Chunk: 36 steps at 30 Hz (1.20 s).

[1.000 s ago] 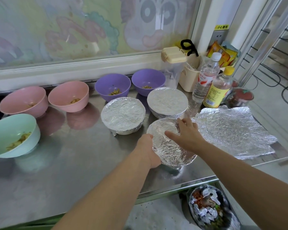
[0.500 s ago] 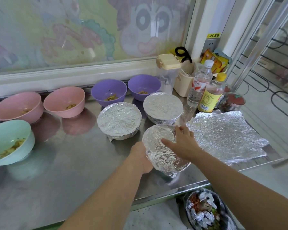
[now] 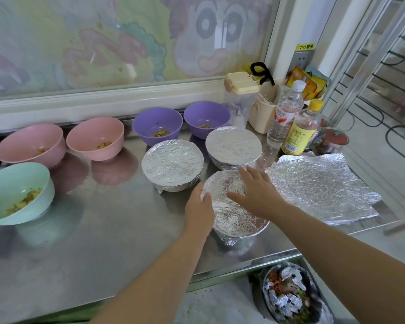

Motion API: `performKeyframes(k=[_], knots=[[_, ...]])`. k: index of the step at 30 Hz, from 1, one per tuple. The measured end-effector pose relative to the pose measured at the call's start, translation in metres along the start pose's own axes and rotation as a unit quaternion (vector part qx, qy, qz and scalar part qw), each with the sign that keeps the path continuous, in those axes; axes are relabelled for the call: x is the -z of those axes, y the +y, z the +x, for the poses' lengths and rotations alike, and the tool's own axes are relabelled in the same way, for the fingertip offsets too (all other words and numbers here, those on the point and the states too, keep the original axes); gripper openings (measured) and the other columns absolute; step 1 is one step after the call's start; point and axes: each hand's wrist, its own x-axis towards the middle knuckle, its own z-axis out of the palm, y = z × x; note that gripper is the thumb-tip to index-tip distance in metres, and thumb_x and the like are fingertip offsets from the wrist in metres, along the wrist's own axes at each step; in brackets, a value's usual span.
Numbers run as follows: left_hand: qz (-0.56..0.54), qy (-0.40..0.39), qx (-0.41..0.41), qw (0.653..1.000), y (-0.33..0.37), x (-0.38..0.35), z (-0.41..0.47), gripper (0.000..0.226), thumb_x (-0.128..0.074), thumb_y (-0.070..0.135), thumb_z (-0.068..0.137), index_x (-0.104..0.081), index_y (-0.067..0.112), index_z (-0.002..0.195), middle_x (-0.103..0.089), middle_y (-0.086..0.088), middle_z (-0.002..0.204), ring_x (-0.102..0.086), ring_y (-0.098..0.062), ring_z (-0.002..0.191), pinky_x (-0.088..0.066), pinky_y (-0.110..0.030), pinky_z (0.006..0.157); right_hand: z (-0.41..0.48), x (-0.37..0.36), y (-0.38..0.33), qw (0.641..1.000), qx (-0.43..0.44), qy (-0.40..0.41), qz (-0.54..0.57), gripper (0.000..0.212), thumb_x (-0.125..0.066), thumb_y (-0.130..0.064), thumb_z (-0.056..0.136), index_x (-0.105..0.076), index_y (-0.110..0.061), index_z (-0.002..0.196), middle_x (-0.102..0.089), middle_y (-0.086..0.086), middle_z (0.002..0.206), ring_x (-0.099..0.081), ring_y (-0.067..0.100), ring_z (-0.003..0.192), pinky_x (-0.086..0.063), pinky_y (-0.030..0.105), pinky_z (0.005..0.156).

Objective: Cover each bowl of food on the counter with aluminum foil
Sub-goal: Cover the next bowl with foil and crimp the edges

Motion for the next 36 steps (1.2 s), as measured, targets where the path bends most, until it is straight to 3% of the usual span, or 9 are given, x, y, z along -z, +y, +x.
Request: performKeyframes(k=[3,7,14,17,20,24,29,32,36], knots=[[0.053,0.037,-0.022,0.998,-0.006,-0.005,0.01,0.042,-0.039,0.018,0.106,-0.047,0.017,0.147,-0.054,0.001,0.144,-0.049,-0.016,0.132,-0.037,-0.027,0.107,0.002,-0.006,0.001,1.0,-0.007,-0.012,-0.007,0.091,-0.051,-0.068,0.092,-0.011,-0.024,0.162,-0.009,0.002,0.169,-0.006,0.034,0.154,-0.02,0.053,0.121],[0.08,0.076,-0.044,0.993,-0.01,-0.01,0.014,0.038,-0.034,0.018,0.107,-0.057,0.016,0.137,-0.065,0.001,0.128,-0.058,-0.016,0.118,-0.041,-0.022,0.092,0.002,-0.009,0.003,1.0,-0.012,-0.01,-0.015,0.091,-0.051,-0.068,0.091,-0.015,-0.022,0.161,-0.01,0.001,0.168,-0.008,0.034,0.153,-0.022,0.055,0.122],[0.083,0.051,-0.022,0.995,-0.007,-0.005,0.018,0.037,-0.031,0.02,0.107,-0.062,0.016,0.127,-0.065,0.003,0.111,-0.059,-0.014,0.102,-0.043,-0.026,0.085,0.001,0.004,-0.001,1.0,-0.004,0.0,-0.027,0.082,-0.055,-0.057,0.096,-0.019,-0.02,0.159,-0.027,0.007,0.162,-0.022,0.032,0.15,-0.027,0.052,0.119],[0.081,0.035,-0.023,0.996,-0.008,-0.003,0.018,0.036,-0.03,0.021,0.107,-0.061,0.016,0.125,-0.066,0.002,0.108,-0.061,-0.017,0.101,-0.049,-0.033,0.088,0.015,0.015,-0.014,0.994,0.087,0.061,-0.04,0.055,-0.053,-0.039,0.102,-0.038,-0.026,0.154,-0.045,-0.002,0.153,-0.035,0.023,0.142,-0.033,0.044,0.116],[0.099,0.021,-0.034,0.994,-0.009,-0.003,0.016,0.035,-0.031,0.02,0.107,-0.06,0.016,0.124,-0.066,0.001,0.109,-0.061,-0.016,0.103,-0.049,-0.034,0.09,0.033,0.02,-0.025,0.992,0.123,0.02,-0.009,0.033,-0.056,-0.029,0.103,-0.064,-0.028,0.135,-0.062,-0.007,0.137,-0.053,0.017,0.128,-0.046,0.038,0.104],[0.094,0.032,-0.04,0.994,-0.009,-0.005,0.015,0.033,-0.031,0.02,0.107,-0.062,0.018,0.121,-0.067,0.003,0.105,-0.062,-0.015,0.1,-0.048,-0.032,0.086,0.048,0.019,-0.021,0.992,0.114,0.012,0.049,0.022,-0.064,-0.021,0.098,-0.077,-0.02,0.116,-0.075,-0.003,0.114,-0.065,0.014,0.104,-0.04,0.009,0.079],[0.059,0.021,-0.03,0.998,-0.009,-0.005,0.014,0.036,-0.032,0.021,0.106,-0.061,0.027,0.127,-0.068,0.009,0.107,-0.064,-0.011,0.1,-0.053,-0.036,0.091,0.054,0.017,-0.016,0.99,0.109,0.007,0.086,0.014,-0.068,-0.017,0.094,-0.08,-0.016,0.103,-0.072,-0.005,0.088,-0.053,-0.005,0.066,-0.036,0.001,0.062],[0.052,0.011,-0.036,0.998,-0.006,-0.002,0.013,0.039,-0.032,0.017,0.106,-0.057,0.03,0.134,-0.061,0.015,0.124,-0.059,-0.01,0.114,-0.048,-0.031,0.1,0.057,0.012,-0.013,0.989,0.112,0.009,0.095,0.013,-0.068,-0.017,0.094,-0.08,-0.017,0.1,-0.072,-0.006,0.085,-0.052,-0.007,0.065,-0.036,0.002,0.06],[0.039,0.007,-0.03,0.999,-0.006,-0.002,0.014,0.039,-0.032,0.017,0.106,-0.059,0.031,0.132,-0.061,0.017,0.121,-0.058,-0.008,0.116,-0.047,-0.031,0.101,0.057,0.006,-0.009,0.987,0.117,0.032,0.108,0.013,-0.069,-0.015,0.091,-0.08,-0.017,0.097,-0.072,-0.006,0.083,-0.056,0.002,0.07,-0.036,0.004,0.063]])
